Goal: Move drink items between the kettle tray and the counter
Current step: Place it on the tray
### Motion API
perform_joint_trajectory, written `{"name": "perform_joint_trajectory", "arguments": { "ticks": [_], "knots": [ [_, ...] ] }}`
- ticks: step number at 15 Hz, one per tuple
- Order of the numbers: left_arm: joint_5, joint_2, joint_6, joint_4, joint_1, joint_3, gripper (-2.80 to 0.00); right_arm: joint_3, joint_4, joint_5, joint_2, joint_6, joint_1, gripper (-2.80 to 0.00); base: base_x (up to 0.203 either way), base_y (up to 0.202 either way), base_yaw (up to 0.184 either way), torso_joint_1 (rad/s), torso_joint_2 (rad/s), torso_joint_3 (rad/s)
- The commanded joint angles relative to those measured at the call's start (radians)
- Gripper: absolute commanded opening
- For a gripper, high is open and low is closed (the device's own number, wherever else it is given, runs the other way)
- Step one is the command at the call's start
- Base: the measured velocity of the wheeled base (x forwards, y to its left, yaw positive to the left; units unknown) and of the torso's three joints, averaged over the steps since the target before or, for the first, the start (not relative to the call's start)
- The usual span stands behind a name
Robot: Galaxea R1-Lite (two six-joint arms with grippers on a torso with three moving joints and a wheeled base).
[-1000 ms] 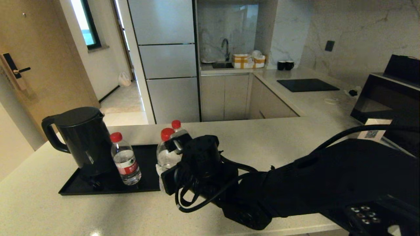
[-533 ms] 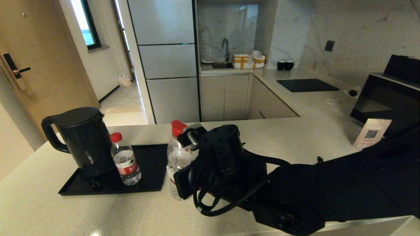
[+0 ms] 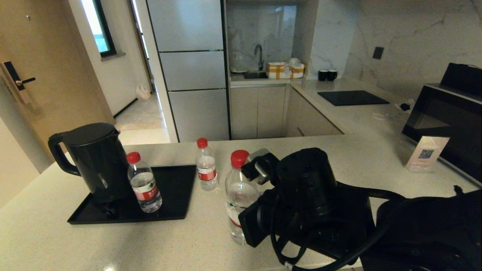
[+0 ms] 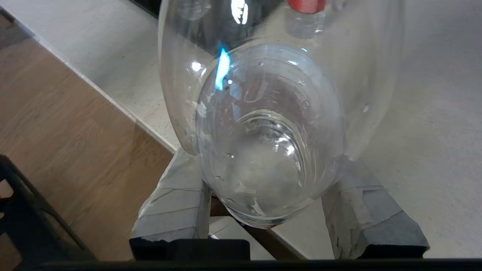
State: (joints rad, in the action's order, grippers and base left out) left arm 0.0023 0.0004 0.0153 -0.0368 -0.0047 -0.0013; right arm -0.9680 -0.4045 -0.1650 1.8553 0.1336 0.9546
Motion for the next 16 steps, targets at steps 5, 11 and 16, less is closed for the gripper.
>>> {"name": "perform_joint_trajectory", "arguments": {
  "ticks": [5,11,16],
  "knots": [
    [0.001,0.0,0.0,0.0,0.0,0.0,-2.8,0.138,0.005,-0.045,-0.172,0.002,-0.04,-2.8,0.0,0.0,0.0,0.0,0.0,0.0],
    [0.001,0.0,0.0,0.0,0.0,0.0,-2.8,0.163,0.046,-0.086,-0.296,0.004,-0.19,-2.8,0.0,0.0,0.0,0.0,0.0,0.0],
    [0.001,0.0,0.0,0.0,0.0,0.001,-2.8,0.294,0.076,-0.124,-0.46,0.015,-0.327,-2.8,0.0,0.0,0.0,0.0,0.0,0.0]
  ]
}}
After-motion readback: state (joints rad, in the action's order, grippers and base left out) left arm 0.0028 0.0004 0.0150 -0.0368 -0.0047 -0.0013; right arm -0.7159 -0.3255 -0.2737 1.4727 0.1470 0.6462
